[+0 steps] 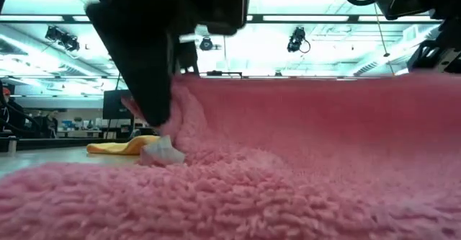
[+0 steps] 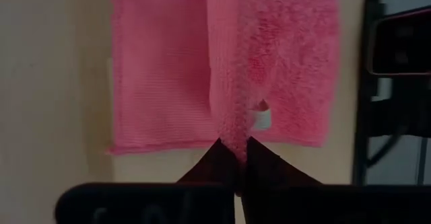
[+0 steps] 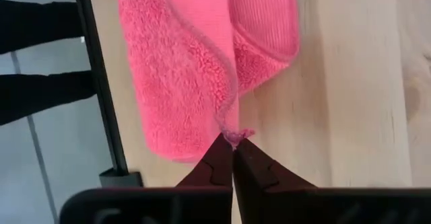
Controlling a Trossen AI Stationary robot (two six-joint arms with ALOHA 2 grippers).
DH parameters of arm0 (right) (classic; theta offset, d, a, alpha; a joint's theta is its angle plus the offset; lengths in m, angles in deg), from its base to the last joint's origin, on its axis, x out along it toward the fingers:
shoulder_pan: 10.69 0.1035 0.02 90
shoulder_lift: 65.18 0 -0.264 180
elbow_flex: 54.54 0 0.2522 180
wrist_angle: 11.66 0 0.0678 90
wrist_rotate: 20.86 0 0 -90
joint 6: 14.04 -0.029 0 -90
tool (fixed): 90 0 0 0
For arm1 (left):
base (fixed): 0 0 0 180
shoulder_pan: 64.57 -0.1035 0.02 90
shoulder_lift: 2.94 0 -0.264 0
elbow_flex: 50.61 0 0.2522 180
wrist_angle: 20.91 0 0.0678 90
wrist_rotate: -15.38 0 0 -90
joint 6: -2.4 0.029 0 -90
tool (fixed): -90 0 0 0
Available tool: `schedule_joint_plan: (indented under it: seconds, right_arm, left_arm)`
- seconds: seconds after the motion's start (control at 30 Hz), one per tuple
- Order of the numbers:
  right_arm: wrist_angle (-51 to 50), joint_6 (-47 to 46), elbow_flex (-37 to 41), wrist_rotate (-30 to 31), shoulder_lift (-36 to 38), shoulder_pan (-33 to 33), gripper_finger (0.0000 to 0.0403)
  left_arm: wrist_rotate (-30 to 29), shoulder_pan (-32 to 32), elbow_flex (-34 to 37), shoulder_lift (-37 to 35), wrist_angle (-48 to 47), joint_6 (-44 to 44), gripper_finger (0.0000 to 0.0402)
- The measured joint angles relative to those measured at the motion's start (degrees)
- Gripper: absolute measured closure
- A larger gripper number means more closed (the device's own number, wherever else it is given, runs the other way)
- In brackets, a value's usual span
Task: Fold microfiber towels
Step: Fold the left pink towel
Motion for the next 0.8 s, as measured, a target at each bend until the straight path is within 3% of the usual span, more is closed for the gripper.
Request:
schedule_joint_plan:
  seconds: [0.17,0.27,0.43,0.63,0.8]
  right_arm:
    - [0.6,-0.4,0.4,1.5,0.0,0.0,0.0384]
    - [0.7,0.3,0.4,3.0,0.0,-0.1,0.0374]
    - [0.4,1.3,0.6,3.9,0.1,-0.7,0.0334]
    - [-8.5,1.8,0.9,3.6,0.6,-3.9,0.0267]
    - [-14.1,3.5,0.9,2.8,4.1,-6.8,0.0233]
  left_arm:
    - [0.0,-0.9,0.0,1.5,-0.4,0.1,0.0395]
    - [-0.1,-1.2,0.0,2.2,-1.2,0.0,0.0377]
    - [-0.5,-1.4,0.1,3.1,-2.0,-1.7,0.0307]
    - [-1.8,-2.2,0.0,1.2,-6.6,1.0,0.0216]
    - [-3.1,-2.2,0.0,-0.5,-9.4,7.9,0.0183]
